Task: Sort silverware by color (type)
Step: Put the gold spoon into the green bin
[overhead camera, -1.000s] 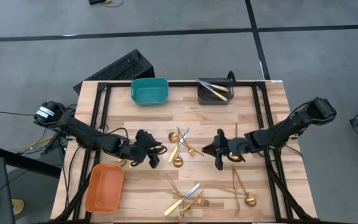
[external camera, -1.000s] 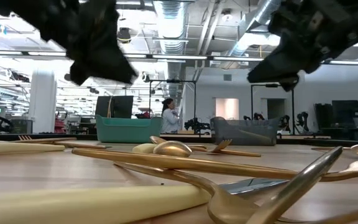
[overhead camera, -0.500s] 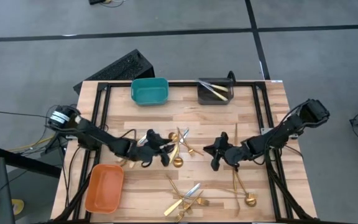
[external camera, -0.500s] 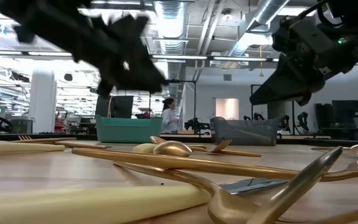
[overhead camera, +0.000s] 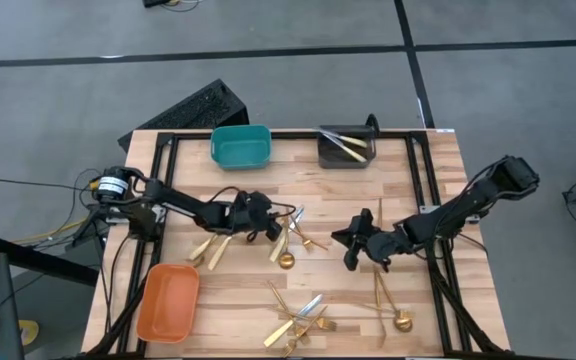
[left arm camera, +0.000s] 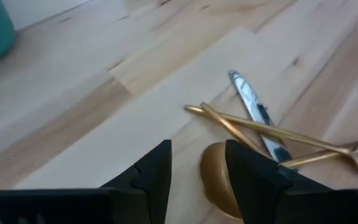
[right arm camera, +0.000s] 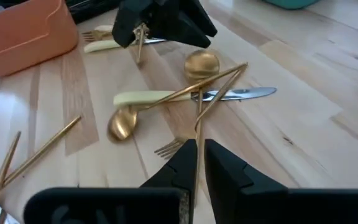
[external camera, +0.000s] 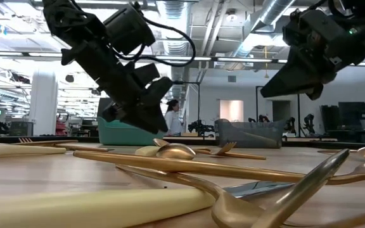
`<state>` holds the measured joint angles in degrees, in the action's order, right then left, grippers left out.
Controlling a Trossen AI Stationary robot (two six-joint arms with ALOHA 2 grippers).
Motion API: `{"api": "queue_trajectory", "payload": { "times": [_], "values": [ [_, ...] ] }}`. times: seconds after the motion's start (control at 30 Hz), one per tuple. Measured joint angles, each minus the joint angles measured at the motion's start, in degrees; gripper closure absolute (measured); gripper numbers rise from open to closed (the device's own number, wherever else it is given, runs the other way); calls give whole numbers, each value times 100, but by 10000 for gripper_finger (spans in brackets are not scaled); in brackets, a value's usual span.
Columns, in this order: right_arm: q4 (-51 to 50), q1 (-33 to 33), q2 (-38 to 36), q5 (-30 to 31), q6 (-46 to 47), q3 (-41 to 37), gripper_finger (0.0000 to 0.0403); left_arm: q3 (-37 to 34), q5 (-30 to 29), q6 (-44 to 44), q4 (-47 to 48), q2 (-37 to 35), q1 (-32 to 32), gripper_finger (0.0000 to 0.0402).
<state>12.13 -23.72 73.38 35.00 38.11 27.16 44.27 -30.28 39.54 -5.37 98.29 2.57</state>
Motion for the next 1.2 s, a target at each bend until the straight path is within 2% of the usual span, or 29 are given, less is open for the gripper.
{"api": "queue_trajectory", "payload": {
  "times": [0.23,0.43,0.57,0.77,0.87,1.0,1.1,1.2],
  "values": [
    [25,31,-1,2,92,0,346,-2,687,-84,225,27,-208,264],
    [25,-65,-1,0,92,0,346,-44,734,-81,322,27,-280,272],
    [-6,-66,-1,-6,92,0,346,-44,832,-142,215,77,-295,301],
    [-45,-64,1,-13,51,0,346,-38,1485,-580,-132,260,-364,371],
    [-114,-89,1,-46,74,0,346,-28,1497,-725,-195,248,-423,393],
    [-157,-292,1,-46,89,-2,346,-20,1455,-1063,-92,-91,-481,396],
    [-182,-489,1,2,87,-2,346,-17,1350,-1381,-6,-614,-483,401],
    [-203,-665,1,96,87,-2,346,-17,1124,-1617,527,-1285,-483,401]
  ]
}}
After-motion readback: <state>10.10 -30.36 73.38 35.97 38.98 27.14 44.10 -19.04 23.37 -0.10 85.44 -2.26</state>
